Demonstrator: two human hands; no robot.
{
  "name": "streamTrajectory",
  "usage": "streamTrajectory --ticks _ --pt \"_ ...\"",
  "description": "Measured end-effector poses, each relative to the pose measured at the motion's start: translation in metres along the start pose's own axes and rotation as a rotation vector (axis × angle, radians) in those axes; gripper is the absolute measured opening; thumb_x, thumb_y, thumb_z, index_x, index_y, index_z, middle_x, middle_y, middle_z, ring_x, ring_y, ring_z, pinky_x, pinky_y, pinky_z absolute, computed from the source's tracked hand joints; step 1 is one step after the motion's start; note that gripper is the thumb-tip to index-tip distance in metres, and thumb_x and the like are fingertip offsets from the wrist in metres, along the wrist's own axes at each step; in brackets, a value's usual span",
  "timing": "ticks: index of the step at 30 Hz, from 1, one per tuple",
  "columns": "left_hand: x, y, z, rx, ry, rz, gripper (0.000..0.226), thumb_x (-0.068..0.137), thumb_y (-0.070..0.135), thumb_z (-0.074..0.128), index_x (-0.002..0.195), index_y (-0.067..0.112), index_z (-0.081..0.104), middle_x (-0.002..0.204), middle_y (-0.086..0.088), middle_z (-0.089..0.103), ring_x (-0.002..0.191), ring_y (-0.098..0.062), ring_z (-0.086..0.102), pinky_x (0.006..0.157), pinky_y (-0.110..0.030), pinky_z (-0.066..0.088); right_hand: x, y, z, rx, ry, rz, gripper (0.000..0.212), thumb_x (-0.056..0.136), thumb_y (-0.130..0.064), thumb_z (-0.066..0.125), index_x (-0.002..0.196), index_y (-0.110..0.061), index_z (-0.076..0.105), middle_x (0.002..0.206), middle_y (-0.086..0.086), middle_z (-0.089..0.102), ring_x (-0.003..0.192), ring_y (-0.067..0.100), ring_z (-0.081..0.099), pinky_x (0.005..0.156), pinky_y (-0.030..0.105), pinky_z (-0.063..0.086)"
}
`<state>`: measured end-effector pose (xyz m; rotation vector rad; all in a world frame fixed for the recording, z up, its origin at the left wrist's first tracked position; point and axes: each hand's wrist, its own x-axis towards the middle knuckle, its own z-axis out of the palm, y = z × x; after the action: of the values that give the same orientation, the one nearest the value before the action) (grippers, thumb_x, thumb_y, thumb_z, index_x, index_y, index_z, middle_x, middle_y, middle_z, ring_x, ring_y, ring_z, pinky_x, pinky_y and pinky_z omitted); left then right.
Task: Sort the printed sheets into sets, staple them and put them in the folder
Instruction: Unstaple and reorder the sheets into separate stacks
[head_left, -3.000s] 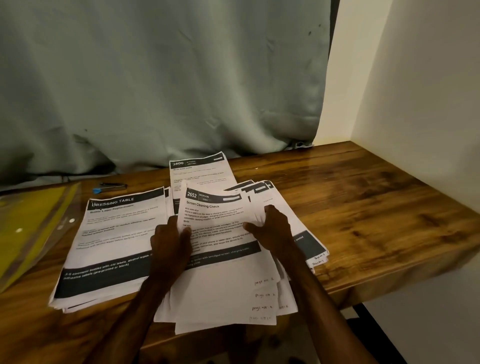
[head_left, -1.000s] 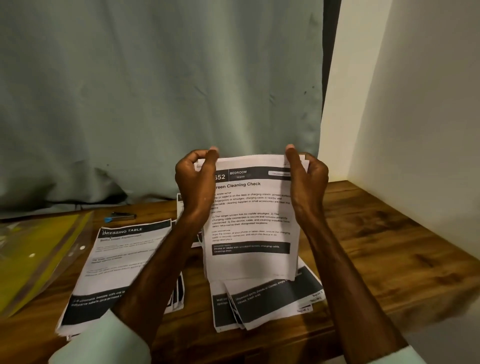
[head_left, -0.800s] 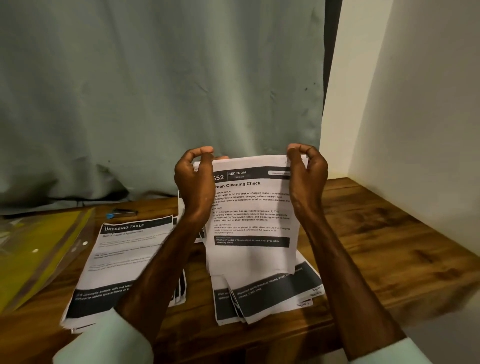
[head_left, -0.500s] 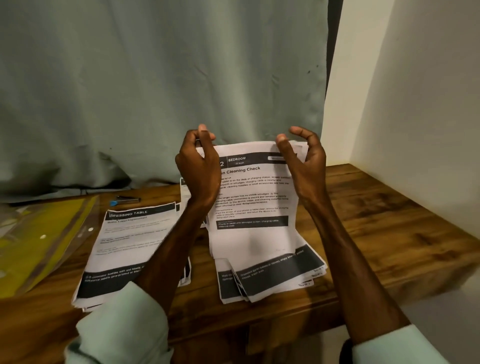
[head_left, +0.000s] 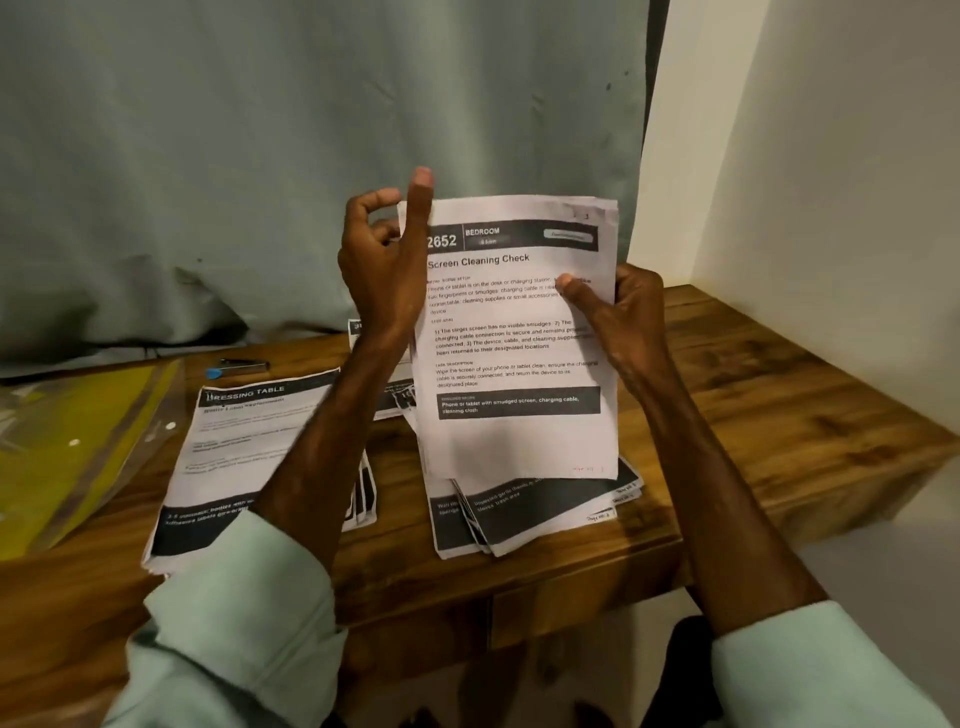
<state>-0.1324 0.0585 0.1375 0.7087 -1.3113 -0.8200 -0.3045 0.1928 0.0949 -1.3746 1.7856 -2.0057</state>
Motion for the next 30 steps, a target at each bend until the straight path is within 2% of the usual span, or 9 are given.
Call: streamTrajectory --ticks 3,5,7,9,14,17,20,26,30 --pt "-0.001 -0.006 -0.014 0.013 -0.277 -0.144 0.049 0.09 0.055 0.07 0.114 0.013 0.068 0.098 0.004 0.078 0.082 -0.007 0.076 0.07 -0.022 0.06 0.004 0.001 -0.001 0.075 0.001 0.069 0.028 0.09 -0.019 0.076 0.113 -0.003 0.071 0.105 0.007 0.077 0.087 0.018 0.076 0.076 0.033 0.063" --pt "-0.005 -0.019 -0.024 -0.036 -0.487 -0.247 0.043 0.091 0.044 0.073 0.117 0.01 0.07 0.105 -0.001 0.078 0.092 -0.018 0.077 0.082 -0.035 0.063 0.002 0.007 0.0 0.139 -0.038 0.151 0.031 0.089 -0.021 0.077 0.114 -0.004 0.07 0.107 0.009 0.077 0.09 0.025 0.076 0.081 0.045 0.062" --pt "-0.012 -0.033 -0.032 -0.044 -0.592 -0.339 0.039 0.093 0.037 0.073 0.12 0.01 0.07 0.11 -0.005 0.078 0.099 -0.024 0.076 0.091 -0.046 0.06 -0.005 0.013 0.003 0.176 -0.085 0.221 0.029 0.091 -0.02 0.075 0.115 -0.006 0.067 0.109 0.008 0.076 0.09 0.025 0.076 0.08 0.046 0.063" --pt "-0.019 -0.045 -0.034 -0.043 -0.572 -0.392 0.036 0.093 0.034 0.074 0.12 0.01 0.07 0.111 -0.006 0.077 0.1 -0.026 0.075 0.095 -0.053 0.058 -0.012 0.018 0.008 0.219 -0.101 0.28 0.023 0.091 -0.015 0.073 0.113 -0.01 0.067 0.11 0.009 0.076 0.088 0.024 0.076 0.075 0.04 0.064" --pt "-0.035 -0.049 -0.035 -0.127 -0.461 -0.354 0.017 0.094 0.024 0.073 0.109 0.015 0.072 0.104 -0.005 0.079 0.095 -0.028 0.076 0.089 -0.053 0.06 -0.025 0.026 0.014 0.32 -0.122 0.366 0.034 0.091 -0.011 0.073 0.124 -0.008 0.064 0.115 0.009 0.075 0.099 0.03 0.074 0.087 0.055 0.059" --pt "-0.037 -0.036 -0.034 -0.177 -0.412 -0.263 0.016 0.095 0.024 0.072 0.109 0.017 0.071 0.103 -0.002 0.079 0.093 -0.026 0.077 0.081 -0.047 0.063 -0.021 0.016 0.011 0.296 -0.101 0.296 0.032 0.092 -0.01 0.071 0.123 -0.007 0.062 0.111 0.005 0.075 0.095 0.019 0.075 0.079 0.038 0.063" --pt "-0.035 -0.02 -0.029 -0.231 -0.397 -0.191 0.02 0.097 0.024 0.069 0.115 0.015 0.069 0.104 0.0 0.079 0.093 -0.023 0.077 0.075 -0.038 0.063 -0.008 0.001 0.007 0.238 -0.028 0.18 0.026 0.091 -0.01 0.072 0.115 -0.015 0.063 0.103 -0.006 0.073 0.084 0.005 0.074 0.066 0.017 0.057" --pt "-0.041 -0.018 -0.021 -0.271 -0.423 -0.184 0.022 0.1 0.02 0.063 0.12 0.011 0.067 0.106 -0.002 0.079 0.096 -0.024 0.076 0.075 -0.035 0.062 -0.006 0.005 0.001 0.17 0.058 0.079 0.036 0.089 -0.011 0.074 0.123 -0.006 0.061 0.114 0.005 0.072 0.091 0.007 0.073 0.071 0.02 0.059" --pt "-0.053 -0.034 -0.019 -0.262 -0.449 -0.25 0.017 0.1 0.02 0.062 0.115 0.015 0.069 0.104 0.0 0.079 0.095 -0.023 0.076 0.074 -0.033 0.061 -0.02 0.027 0.003 0.179 0.046 0.153 0.042 0.087 -0.014 0.076 0.126 -0.007 0.061 0.115 0.005 0.074 0.096 0.02 0.074 0.079 0.035 0.063"
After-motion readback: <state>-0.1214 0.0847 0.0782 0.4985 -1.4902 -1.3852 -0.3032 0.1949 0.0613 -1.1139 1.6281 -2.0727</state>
